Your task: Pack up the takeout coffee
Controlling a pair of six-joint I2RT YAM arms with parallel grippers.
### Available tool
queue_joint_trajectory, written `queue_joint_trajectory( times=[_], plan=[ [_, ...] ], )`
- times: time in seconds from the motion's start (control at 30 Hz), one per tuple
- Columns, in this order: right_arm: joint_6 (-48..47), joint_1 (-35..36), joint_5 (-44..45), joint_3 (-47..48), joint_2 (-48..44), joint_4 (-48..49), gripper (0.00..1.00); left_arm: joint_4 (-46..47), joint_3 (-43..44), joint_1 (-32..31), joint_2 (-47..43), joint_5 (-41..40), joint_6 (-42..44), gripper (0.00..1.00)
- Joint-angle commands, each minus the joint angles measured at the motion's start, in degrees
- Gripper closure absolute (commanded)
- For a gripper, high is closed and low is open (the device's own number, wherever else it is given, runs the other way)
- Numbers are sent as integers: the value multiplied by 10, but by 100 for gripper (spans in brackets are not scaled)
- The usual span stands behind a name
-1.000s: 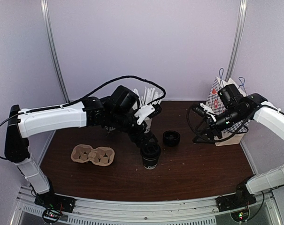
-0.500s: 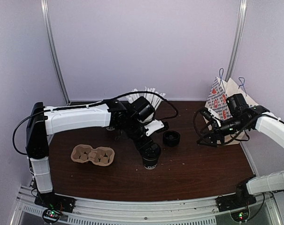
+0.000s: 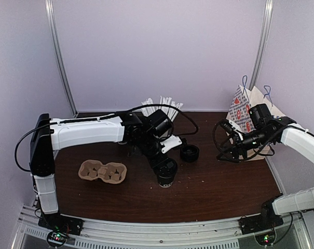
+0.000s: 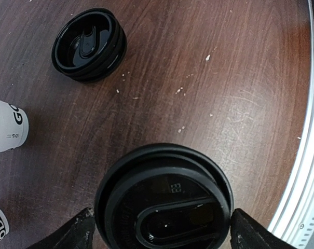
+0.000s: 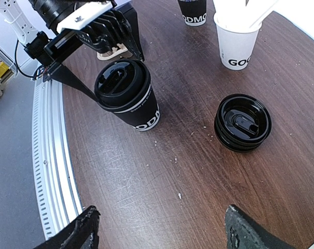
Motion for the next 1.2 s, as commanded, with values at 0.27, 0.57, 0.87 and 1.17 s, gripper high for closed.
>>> queue_joint_trajectory(
  times=[0.27, 0.57, 0.87, 1.17],
  plan=[
    [-7, -2, -3, -4, 0, 4, 18, -3, 20, -6, 9, -71, 3, 15],
    [-8, -2, -2, -5, 2, 4, 18, -12, -13, 30, -74, -74, 9, 17],
    [-11, -3, 1, -6, 3, 4, 18, -6, -90, 114, -152, -46, 17, 19],
    [-13, -2, 3, -8, 7, 2, 18, 77, -127, 66, -182, 46, 6, 9]
  ],
)
